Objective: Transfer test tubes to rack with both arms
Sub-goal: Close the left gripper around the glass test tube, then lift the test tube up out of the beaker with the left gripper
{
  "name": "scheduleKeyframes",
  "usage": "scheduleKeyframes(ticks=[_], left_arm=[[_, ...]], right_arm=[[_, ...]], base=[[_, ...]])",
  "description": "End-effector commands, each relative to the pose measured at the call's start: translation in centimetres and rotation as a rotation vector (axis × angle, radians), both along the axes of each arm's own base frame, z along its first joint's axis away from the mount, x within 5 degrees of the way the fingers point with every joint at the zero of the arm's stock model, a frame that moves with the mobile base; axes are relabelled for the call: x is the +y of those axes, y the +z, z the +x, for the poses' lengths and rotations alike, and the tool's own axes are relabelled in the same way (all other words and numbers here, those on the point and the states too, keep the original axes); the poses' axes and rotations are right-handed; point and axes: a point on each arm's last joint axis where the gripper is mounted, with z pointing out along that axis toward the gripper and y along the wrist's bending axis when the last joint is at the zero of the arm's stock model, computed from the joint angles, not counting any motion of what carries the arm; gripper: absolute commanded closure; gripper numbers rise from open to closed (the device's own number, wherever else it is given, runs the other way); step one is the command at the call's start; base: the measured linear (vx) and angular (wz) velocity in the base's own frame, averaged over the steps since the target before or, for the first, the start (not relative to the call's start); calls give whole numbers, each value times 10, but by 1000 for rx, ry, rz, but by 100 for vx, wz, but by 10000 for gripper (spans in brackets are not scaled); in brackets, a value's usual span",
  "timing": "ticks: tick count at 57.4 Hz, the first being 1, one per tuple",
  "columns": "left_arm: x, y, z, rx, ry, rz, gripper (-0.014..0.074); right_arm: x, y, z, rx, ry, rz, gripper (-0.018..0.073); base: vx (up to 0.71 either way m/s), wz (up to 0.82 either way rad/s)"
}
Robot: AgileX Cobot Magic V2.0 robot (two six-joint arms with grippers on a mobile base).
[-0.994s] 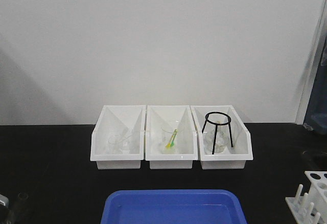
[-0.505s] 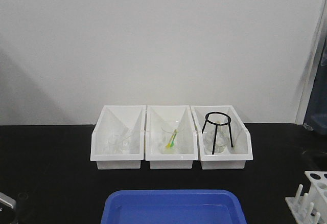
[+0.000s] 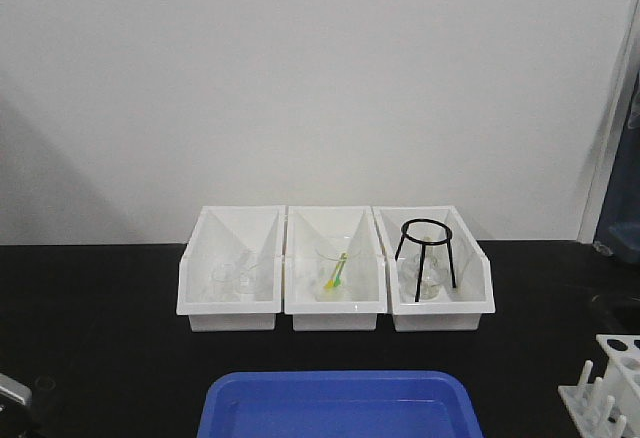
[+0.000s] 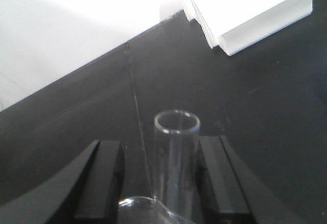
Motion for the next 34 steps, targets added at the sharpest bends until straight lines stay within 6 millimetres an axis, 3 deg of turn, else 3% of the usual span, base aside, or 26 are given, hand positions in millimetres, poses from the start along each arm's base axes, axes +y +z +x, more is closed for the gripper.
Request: scheduleKeyframes(ticks=[1, 20, 34], left_arm=[[0, 17, 7, -129, 10, -11, 202], [0, 17, 8, -151, 11, -10, 270], [0, 16, 8, -136, 10, -10, 444]], right_arm=[[0, 20, -4, -123, 1, -9, 175], [0, 20, -4, -123, 1, -9, 175], [0, 20, -4, -120, 1, -9, 175]], base=[[0, 0], [0, 0], [0, 0]])
